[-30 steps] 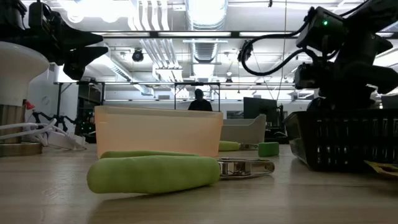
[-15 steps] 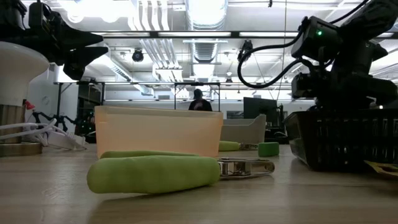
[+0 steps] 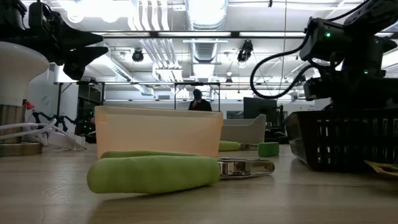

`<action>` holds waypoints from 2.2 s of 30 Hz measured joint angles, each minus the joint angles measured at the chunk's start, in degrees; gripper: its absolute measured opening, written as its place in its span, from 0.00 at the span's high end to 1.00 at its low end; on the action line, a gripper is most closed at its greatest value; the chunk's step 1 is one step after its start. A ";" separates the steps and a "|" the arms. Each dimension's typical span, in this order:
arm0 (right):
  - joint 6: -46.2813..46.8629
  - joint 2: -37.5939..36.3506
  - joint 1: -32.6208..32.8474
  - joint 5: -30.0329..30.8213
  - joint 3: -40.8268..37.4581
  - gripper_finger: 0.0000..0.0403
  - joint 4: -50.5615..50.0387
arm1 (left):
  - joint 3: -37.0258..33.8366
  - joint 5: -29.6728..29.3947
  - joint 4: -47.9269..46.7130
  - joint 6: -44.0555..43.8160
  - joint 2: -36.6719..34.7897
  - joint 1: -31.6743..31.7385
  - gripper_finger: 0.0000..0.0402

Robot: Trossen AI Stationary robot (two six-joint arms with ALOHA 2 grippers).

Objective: Pick & Place School Supplies
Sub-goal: Put the green eraser into the gray bin

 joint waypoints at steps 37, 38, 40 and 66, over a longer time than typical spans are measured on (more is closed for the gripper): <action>27.13 -3.53 0.16 -2.26 3.80 0.37 -13.40 | 0.00 0.00 0.00 -0.01 -0.01 -0.01 0.53; 28.05 -3.25 0.30 -2.28 3.80 0.37 -13.35 | 0.00 0.01 -0.01 0.00 0.00 -0.01 0.53; 29.42 -2.49 0.50 -2.28 3.85 0.37 -13.01 | -0.02 0.01 0.01 -0.01 0.00 -0.02 0.53; 32.34 2.39 1.18 -2.39 3.91 0.40 -10.02 | -0.02 0.00 0.01 0.00 0.00 0.00 0.53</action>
